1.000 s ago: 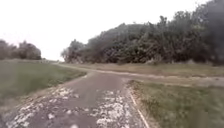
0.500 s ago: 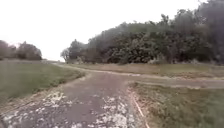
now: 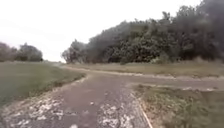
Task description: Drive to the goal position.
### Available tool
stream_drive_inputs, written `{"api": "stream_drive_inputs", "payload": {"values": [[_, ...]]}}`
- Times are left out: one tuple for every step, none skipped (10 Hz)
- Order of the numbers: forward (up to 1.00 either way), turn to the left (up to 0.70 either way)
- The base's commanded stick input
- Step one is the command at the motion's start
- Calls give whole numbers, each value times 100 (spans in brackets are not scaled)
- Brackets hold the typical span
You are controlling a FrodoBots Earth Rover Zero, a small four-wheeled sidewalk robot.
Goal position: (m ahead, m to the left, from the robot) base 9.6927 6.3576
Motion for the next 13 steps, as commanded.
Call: {"api": "stream_drive_inputs", "payload": {"values": [[70,6],[70,0],[70,0],[70,14],[70,14],[70,14],[70,14],[70,6],[70,3],[70,0],[70,0],[70,14],[70,14]]}}
